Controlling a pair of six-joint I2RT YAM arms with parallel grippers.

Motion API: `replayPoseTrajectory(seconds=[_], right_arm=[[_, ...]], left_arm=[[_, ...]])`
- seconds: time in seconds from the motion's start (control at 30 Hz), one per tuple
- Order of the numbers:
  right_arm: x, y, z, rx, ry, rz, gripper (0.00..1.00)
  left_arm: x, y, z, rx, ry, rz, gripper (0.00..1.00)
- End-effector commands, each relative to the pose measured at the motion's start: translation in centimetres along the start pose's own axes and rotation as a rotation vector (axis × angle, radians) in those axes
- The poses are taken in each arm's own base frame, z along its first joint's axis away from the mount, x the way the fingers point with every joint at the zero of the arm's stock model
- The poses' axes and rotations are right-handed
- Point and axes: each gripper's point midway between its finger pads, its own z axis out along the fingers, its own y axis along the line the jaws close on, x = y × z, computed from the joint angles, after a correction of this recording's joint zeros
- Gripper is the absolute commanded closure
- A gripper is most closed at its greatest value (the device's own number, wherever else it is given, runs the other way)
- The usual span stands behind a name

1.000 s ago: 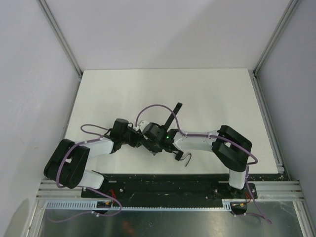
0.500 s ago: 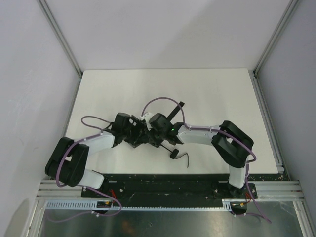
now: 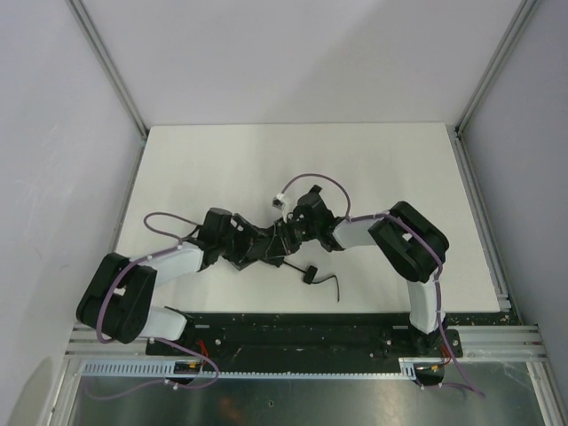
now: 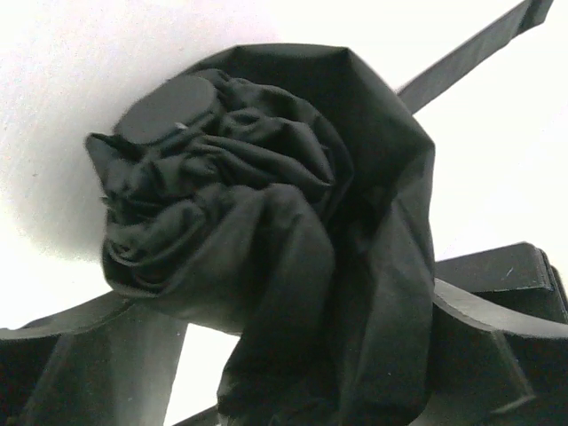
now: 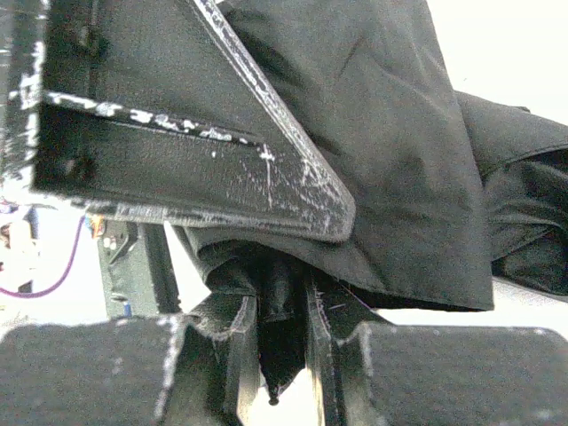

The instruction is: Put away the umbrella

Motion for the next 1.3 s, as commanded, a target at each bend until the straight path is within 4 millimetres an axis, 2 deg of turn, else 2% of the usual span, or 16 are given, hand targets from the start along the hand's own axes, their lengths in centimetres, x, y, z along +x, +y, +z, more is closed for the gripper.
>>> replayPoseTrajectory(seconds=[0.0, 0.07, 0.2, 0.27, 0.33, 0.5, 0.57, 0.63, 0.77, 0.87, 1.0, 1.13, 1.27], right_arm=[[10.4, -1.4, -1.2, 0.006, 0.284, 0.306, 1.00], [10.0, -1.3, -1.4, 0.009, 0.275, 0.291, 1.00], [8.6, -0.9, -2.0, 0.063, 0.246, 0.214, 0.99], [7.6, -0.6, -2.5, 0.103, 0.225, 0.162, 0.90], [6.4, -0.2, -3.0, 0.149, 0.202, 0.098, 0.78], [2.4, 0.3, -4.9, 0.405, 0.110, -0.175, 0.39], [0.9, 0.8, -5.4, 0.517, 0.069, -0.308, 0.29], [-0.3, 0.7, -6.0, 0.652, 0.035, -0.421, 0.23], [-1.9, 0.7, -6.6, 0.829, 0.004, -0.568, 0.17], [-2.6, 1.0, -5.7, 0.848, 0.001, -0.636, 0.12], [-3.0, 0.9, -4.4, 0.866, 0.007, -0.700, 0.10], [-2.4, -0.1, -3.2, 0.875, 0.031, -0.720, 0.15], [-0.3, -1.6, -2.0, 0.869, 0.098, -0.711, 0.26]], left_arm=[[-0.7, 5.4, 0.8, -0.163, -0.068, 0.019, 0.25], [-1.0, 6.0, 1.0, -0.167, -0.082, 0.023, 0.42], [-0.8, 5.7, 1.5, -0.108, -0.079, 0.026, 0.73], [-0.5, 5.4, 1.7, -0.087, -0.059, 0.022, 0.89], [0.0, 5.3, 1.8, -0.080, -0.033, 0.017, 0.97], [1.4, 5.0, 1.8, -0.083, 0.022, -0.030, 1.00], [2.0, 5.0, 1.7, -0.106, 0.046, -0.056, 1.00], [2.7, 5.0, 1.7, -0.121, 0.078, -0.069, 1.00], [3.7, 5.0, 1.7, -0.139, 0.111, -0.083, 1.00], [4.1, 5.1, 1.6, -0.148, 0.119, -0.088, 1.00], [4.4, 5.0, 1.5, -0.153, 0.134, -0.091, 1.00], [4.5, 4.8, 1.1, -0.156, 0.135, -0.102, 1.00], [4.6, 4.4, 0.8, -0.156, 0.139, -0.100, 1.00]])
